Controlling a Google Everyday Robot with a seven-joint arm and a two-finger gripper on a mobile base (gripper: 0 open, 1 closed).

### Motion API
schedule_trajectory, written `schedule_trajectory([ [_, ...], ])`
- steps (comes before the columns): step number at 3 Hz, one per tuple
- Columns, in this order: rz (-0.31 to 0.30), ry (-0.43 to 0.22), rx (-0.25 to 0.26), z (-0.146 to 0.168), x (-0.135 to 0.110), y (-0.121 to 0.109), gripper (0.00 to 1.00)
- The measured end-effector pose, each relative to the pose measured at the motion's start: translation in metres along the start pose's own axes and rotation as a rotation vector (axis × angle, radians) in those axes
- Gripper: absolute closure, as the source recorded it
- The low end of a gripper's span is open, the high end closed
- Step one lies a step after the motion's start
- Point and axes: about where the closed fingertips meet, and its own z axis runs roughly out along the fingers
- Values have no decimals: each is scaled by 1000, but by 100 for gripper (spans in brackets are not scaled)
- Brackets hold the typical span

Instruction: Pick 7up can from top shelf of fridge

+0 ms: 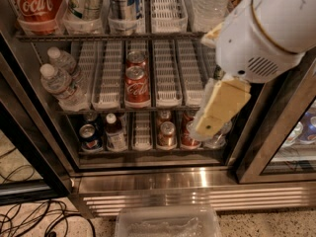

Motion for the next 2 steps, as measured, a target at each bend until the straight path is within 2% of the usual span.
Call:
schedule_trajectory([
  [1, -91, -113, -27, -3, -66, 19, 0],
  [2, -110, -124, -4, -14, -78, 24, 0],
])
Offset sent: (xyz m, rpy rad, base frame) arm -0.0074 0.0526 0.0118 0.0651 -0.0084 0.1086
